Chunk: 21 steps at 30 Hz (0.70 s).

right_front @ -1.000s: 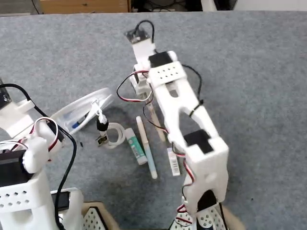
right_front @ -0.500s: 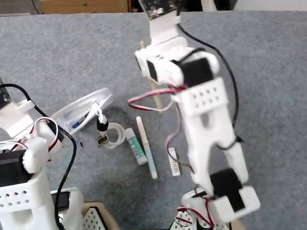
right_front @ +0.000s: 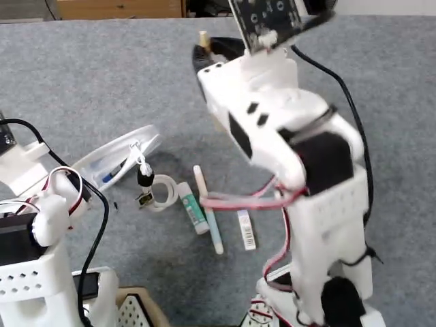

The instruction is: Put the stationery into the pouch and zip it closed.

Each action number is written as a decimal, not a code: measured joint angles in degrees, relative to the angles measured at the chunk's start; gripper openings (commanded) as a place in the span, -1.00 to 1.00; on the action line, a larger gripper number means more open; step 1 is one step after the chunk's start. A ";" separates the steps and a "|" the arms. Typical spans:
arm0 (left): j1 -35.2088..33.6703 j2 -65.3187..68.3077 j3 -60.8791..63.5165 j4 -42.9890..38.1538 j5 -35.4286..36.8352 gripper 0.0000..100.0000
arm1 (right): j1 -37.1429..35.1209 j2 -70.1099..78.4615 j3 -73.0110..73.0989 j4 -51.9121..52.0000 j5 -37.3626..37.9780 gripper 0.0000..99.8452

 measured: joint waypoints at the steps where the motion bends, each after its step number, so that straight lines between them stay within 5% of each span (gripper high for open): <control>1: 0.00 0.00 0.00 0.00 0.00 -0.94 | -1.67 -0.88 0.00 -0.79 0.09 -0.98; 21: 0.00 0.00 0.09 0.00 0.00 -0.94 | -20.57 -3.96 -0.35 -9.67 -0.09 -0.98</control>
